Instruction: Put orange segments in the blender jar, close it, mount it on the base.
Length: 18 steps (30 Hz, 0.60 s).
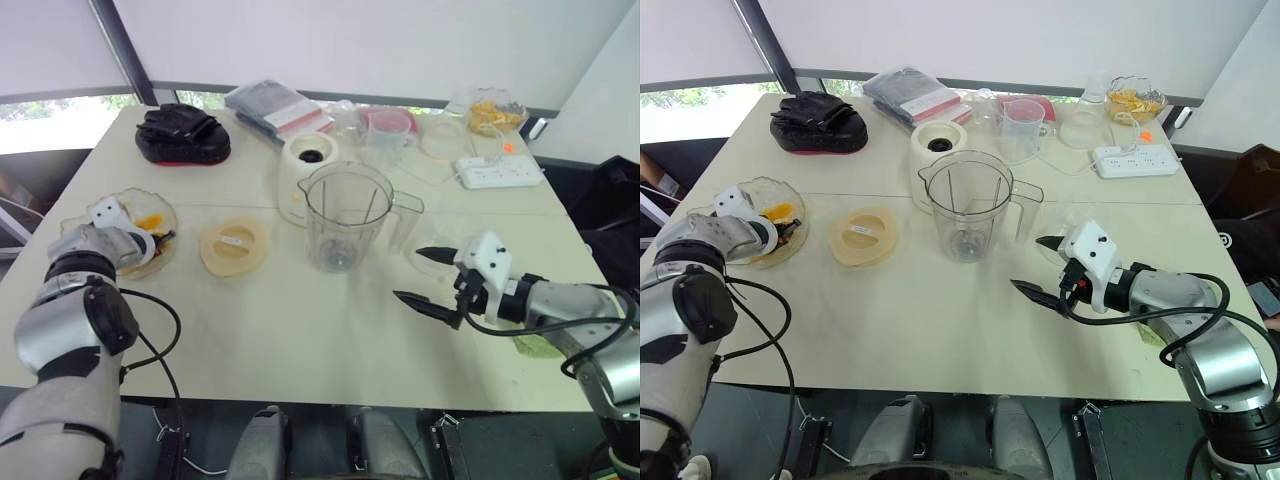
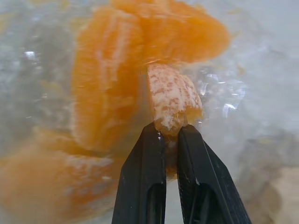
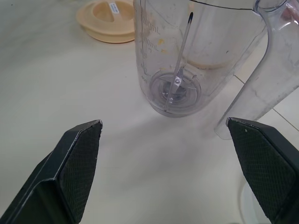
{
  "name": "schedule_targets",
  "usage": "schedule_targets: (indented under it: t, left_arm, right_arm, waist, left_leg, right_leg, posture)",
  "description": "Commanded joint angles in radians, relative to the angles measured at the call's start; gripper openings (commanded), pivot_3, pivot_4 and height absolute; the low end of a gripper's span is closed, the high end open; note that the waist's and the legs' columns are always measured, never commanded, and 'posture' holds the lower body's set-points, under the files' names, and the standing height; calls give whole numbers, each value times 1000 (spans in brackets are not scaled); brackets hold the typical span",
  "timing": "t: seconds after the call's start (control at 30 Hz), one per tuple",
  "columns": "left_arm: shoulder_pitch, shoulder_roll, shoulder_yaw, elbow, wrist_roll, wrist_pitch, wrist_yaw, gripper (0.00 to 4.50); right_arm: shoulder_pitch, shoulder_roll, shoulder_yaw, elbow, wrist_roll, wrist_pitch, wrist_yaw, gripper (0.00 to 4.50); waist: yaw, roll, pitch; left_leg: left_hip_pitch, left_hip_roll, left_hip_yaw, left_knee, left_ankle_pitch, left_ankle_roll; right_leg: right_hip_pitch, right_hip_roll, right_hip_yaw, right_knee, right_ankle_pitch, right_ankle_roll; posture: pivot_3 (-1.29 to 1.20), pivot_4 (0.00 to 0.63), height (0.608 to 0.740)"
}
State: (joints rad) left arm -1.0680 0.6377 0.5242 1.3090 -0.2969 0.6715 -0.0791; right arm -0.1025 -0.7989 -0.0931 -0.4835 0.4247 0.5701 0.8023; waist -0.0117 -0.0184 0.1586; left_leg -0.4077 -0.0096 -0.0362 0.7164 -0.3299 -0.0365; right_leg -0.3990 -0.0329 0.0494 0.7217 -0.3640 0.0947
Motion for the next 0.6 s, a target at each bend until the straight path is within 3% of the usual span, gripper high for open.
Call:
schedule_targets:
  t: [0.03,0.6]
  left_arm:
    - [8,18,20,-24,-35,17,-40,351]
    - [55,78,99,-83,-155,74,-158,351]
  right_arm:
    - [-26,0,-3,-1,-3,-22,5,4500]
    - [-97,9,43,78,-32,-64,44,4500]
  waist:
    - [-1,0,0]
    - [-3,0,0]
  left_leg:
    - [0,0,0,0,0,0]
    - [0,0,0,0,0,0]
  right_leg:
    - [0,0,0,0,0,0]
    - [-1,0,0,0,0,0]
  posture:
    - [0,150,740]
    - [0,150,740]
